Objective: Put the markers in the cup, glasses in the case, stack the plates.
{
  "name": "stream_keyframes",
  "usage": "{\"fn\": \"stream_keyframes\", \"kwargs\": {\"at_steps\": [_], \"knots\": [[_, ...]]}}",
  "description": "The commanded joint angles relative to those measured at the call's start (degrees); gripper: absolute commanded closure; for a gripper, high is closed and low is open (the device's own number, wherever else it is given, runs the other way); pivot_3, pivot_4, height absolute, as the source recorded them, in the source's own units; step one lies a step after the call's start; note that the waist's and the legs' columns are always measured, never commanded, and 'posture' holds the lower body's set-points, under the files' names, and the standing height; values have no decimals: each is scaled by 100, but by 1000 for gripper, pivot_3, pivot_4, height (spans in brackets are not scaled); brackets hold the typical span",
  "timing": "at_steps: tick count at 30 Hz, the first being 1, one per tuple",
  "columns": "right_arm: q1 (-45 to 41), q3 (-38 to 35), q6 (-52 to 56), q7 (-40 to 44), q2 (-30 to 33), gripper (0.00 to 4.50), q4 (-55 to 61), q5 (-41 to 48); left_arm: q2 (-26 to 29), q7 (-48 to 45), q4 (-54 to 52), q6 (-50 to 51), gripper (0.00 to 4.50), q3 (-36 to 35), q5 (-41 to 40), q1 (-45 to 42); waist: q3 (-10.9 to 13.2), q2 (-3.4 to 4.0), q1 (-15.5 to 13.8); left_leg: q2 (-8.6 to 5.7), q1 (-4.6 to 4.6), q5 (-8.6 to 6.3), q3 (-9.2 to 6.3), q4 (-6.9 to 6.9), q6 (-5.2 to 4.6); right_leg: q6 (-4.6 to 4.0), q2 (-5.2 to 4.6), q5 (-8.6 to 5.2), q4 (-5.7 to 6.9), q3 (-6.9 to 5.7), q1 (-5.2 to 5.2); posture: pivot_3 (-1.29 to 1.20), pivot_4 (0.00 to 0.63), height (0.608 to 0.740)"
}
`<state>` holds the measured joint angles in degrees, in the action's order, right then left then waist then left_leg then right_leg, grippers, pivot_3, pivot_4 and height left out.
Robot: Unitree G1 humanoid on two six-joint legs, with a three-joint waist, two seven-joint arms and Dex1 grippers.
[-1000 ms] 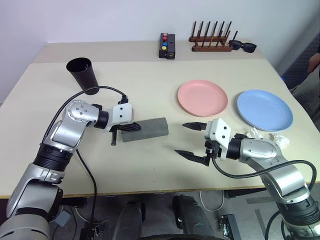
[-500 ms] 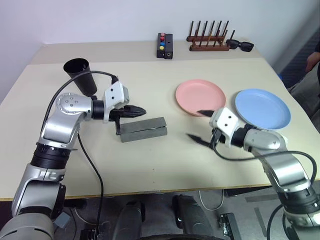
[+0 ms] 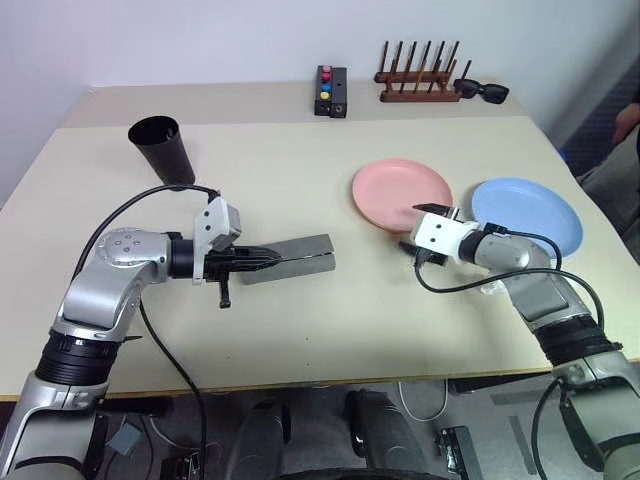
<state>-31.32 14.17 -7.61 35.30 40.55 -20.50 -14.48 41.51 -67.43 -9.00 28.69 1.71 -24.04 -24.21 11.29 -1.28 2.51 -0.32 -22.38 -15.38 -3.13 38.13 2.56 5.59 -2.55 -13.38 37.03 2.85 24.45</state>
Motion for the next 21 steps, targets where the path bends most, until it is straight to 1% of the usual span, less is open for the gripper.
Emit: {"fn": "stream_keyframes", "kwargs": {"at_steps": [1,2,3,4,6,10,12,14,16,18,21], "knots": [[-215,-37,-304,-231,-81,2931,-190,-197,-39,115,-409,139,4500,-222,-333,97,0,0,5,0,0,0,1,-1,0,0,-1,0,0,0,0,0,150,735],[-231,-30,-353,-267,-86,3403,-234,-260,-53,136,-446,164,4500,-227,-377,117,0,0,3,0,0,0,1,-1,0,0,-1,0,0,1,0,0,150,735],[-231,-23,-399,-300,-86,4015,-251,-313,-63,165,-482,176,4500,-228,-408,139,0,0,1,0,0,0,1,-1,0,0,-1,0,0,1,0,0,150,735],[-224,-28,-445,-339,-87,4462,-251,-355,-81,203,-499,176,4500,-218,-422,147,0,0,1,0,0,0,1,-1,0,0,-1,0,0,1,0,0,150,735],[-143,-103,-510,-390,-79,4462,-89,-331,-167,302,-465,84,4500,-206,-393,125,0,0,-7,-1,0,0,1,0,0,0,-1,0,1,1,0,0,150,735],[320,-268,-546,-85,317,4462,862,-256,-394,536,-440,19,4500,-287,-445,52,1,1,-26,-2,-2,0,-2,0,1,0,-2,0,0,1,0,0,150,735],[845,-470,-310,428,668,4462,1779,115,-503,636,-497,16,4500,-308,-488,76,1,2,-52,-3,-3,0,-2,-1,0,1,-4,0,-1,1,0,0,150,735],[1236,-593,-101,776,906,4462,2410,344,-535,680,-537,16,4500,-285,-498,117,1,2,-53,-3,-3,0,-5,-2,0,1,-4,0,-1,0,-1,0,150,735],[1686,-706,235,1166,1148,4462,3029,595,-548,683,-557,-20,4500,-196,-471,157,1,2,-46,-3,1,0,-3,-1,0,1,-3,0,-1,0,-4,0,150,735],[2321,-857,642,1644,1488,4462,3787,898,-586,633,-591,-62,4500,-47,-441,182,0,3,-47,-1,4,0,-4,0,0,0,0,-1,0,1,-6,0,150,735],[2700,-982,1141,1821,1583,4462,4305,1105,-674,599,-603,-94,4500,98,-452,151,-1,2,-22,0,6,0,-3,2,0,-8,2,-6,-2,1,-10,0,150,735]]}}
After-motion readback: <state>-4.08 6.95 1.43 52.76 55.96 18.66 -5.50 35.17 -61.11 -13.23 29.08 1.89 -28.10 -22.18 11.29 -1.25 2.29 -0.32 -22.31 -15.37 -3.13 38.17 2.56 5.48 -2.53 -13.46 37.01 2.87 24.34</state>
